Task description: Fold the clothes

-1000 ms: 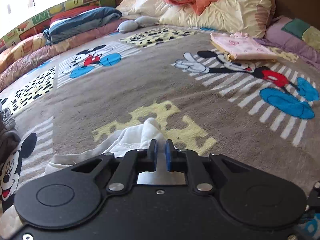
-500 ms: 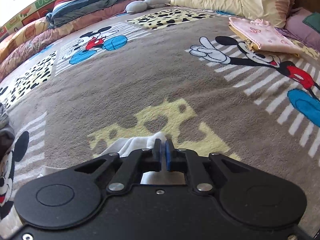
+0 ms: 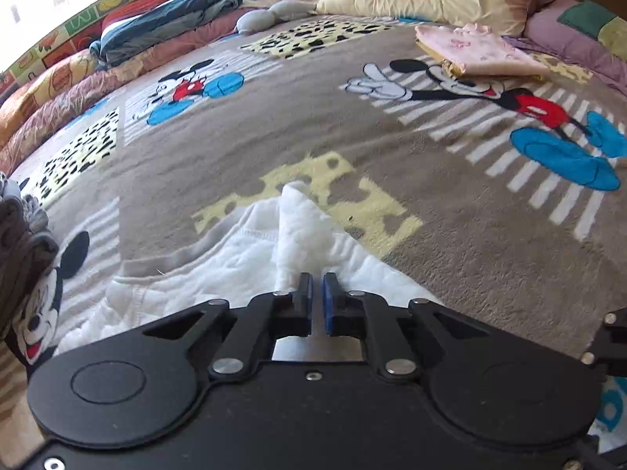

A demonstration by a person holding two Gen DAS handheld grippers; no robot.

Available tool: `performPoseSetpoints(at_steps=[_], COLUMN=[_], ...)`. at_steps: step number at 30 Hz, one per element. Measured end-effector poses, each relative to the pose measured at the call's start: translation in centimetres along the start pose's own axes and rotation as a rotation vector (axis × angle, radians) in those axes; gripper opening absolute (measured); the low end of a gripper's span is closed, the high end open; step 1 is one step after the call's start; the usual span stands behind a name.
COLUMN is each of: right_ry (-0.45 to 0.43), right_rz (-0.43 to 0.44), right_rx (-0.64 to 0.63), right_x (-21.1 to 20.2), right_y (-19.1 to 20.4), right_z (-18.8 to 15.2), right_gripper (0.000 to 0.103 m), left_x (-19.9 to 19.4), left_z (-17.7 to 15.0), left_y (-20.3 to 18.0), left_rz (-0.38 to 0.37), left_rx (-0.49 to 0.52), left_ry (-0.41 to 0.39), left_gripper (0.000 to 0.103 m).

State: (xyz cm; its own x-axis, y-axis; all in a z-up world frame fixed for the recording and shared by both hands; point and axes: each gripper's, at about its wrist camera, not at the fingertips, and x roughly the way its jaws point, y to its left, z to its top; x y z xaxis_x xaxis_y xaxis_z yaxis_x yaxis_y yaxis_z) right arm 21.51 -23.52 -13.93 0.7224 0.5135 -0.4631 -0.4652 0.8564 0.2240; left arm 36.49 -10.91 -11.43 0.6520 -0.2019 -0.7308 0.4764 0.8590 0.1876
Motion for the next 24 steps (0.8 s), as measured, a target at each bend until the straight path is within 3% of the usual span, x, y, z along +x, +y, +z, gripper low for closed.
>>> performPoseSetpoints(at_steps=[5,8,9,12,19,21,24], right_ry=[0.004,0.003,-0.004,-0.047,-0.137,-0.165,-0.189], right_rz=[-0.012,-0.018,-0.020,-0.026,-0.037,-0.033,-0.030], right_rx=[-0.020,-0.029,-0.031,-0.015,0.054,0.152,0.329], right_x=[0.3,0.3,0.2,-0.8,-5.8,-7.1,-8.6], right_y=[0.3,0.4,0.5,0.3,0.0,-1.5,-4.1], right_z=[0.0,0.0,0.0,0.0,0.0,0.0,-0.4], right_gripper=[0.029,0.028,0.028,0.033,0.040,0.048,0.068], left_x=[0.7,-0.9,-2.0,-6.0,-15.0,-17.0,-19.5], left_z=[0.6,1.1,1.1,-1.1,-7.3,-9.7,-13.1], left_y=[-1.0,-1.6,-1.6,-0.9,1.2,1.9,2.3], left_rz=[0.055,0.085,0.082,0.044,-0.064,-0.098,-0.119], left_rx=[0.002,0.016,0.008,-0.065,-0.278,-0.362,-0.439], left_ry=[0.030,0.024,0.002,-0.067,-0.215,-0.248,-0.288], left_gripper=[0.005,0.005,0.010,0.060,0.065,0.067,0.073])
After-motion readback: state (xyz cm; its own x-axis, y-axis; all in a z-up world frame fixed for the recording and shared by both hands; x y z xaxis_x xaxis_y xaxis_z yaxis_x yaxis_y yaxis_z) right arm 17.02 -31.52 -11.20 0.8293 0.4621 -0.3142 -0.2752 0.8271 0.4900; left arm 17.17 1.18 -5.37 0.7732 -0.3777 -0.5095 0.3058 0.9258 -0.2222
